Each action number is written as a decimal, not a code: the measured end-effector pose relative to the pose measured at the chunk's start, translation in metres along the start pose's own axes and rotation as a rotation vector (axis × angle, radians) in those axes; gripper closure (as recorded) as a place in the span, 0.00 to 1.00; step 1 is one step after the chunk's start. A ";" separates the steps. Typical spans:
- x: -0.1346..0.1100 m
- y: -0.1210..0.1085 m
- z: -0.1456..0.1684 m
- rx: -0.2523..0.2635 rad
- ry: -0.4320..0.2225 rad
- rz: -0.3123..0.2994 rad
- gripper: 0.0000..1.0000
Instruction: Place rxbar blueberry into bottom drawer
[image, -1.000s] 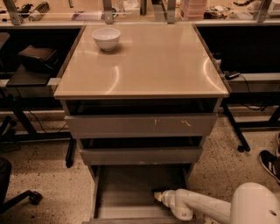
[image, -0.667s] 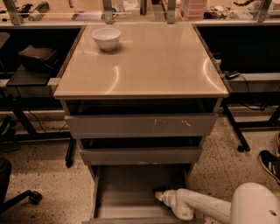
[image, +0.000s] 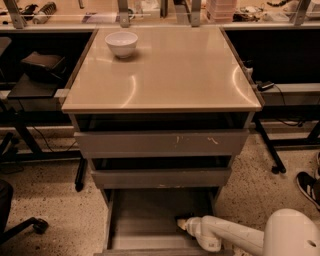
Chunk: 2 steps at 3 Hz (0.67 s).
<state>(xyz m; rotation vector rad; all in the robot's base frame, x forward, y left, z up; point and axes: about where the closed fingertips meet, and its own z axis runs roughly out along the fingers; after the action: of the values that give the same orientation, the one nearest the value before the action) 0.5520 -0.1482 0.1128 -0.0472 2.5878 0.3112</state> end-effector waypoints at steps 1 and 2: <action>0.000 0.000 0.000 0.000 0.000 0.000 0.34; 0.000 0.000 0.000 0.000 0.000 0.000 0.11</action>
Offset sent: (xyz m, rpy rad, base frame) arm 0.0000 0.0000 0.0000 0.0000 0.0000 0.0000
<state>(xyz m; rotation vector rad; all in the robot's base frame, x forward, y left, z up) 0.5520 -0.1482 0.1128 -0.0472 2.5879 0.3112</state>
